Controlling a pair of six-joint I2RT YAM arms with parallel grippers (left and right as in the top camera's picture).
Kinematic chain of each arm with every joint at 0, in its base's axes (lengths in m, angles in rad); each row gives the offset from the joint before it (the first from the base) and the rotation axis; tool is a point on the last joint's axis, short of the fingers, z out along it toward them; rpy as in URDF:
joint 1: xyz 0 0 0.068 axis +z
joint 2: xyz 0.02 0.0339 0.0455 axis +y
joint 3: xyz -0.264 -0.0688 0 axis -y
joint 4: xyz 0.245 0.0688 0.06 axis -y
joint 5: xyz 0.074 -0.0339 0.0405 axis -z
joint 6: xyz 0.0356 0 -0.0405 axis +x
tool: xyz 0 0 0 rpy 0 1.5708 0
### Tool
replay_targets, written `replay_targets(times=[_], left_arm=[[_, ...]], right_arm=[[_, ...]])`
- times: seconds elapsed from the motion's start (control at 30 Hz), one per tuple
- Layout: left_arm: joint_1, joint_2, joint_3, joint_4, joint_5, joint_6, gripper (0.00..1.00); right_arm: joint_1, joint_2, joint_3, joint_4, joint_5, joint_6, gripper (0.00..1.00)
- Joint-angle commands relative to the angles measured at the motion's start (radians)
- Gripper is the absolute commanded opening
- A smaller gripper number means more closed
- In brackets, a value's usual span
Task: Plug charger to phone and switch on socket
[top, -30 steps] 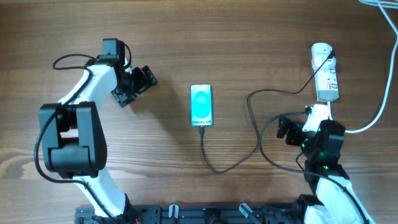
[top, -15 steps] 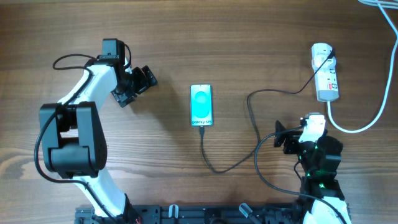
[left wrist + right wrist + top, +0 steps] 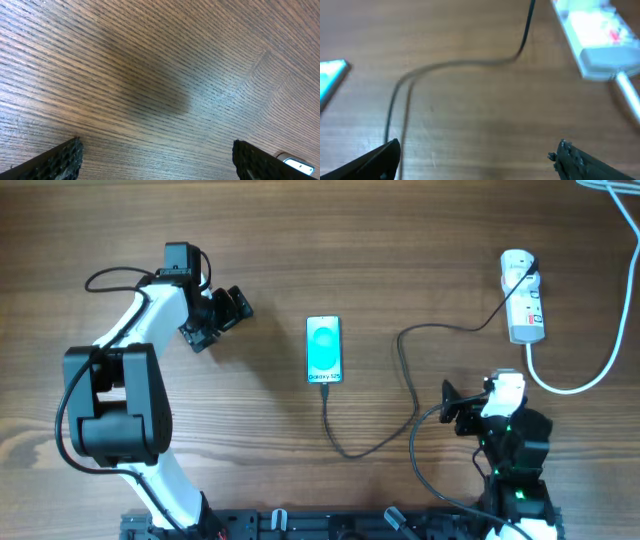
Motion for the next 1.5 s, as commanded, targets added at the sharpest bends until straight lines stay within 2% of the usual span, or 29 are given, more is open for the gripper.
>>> replay_targets(times=[0.0, 0.13, 0.4, 1.47], left_arm=[[0.0, 0.031, -0.03, -0.01, -0.027, 0.005, 1.0], [0.0, 0.031, -0.031, -0.01, -0.028, 0.005, 1.0], [0.0, 0.031, -0.03, -0.01, -0.027, 0.005, 1.0], [0.001, 0.038, -0.031, -0.01, -0.028, 0.005, 1.0]], right_arm=[[0.003, -0.075, -0.002, 0.001, 0.012, 0.01, 1.0], [0.003, -0.137, -0.002, 0.001, 0.012, 0.008, 1.0], [0.003, -0.513, -0.002, 0.002, 0.012, 0.008, 1.0], [0.003, -0.508, -0.002, 0.001, 0.013, 0.007, 1.0]])
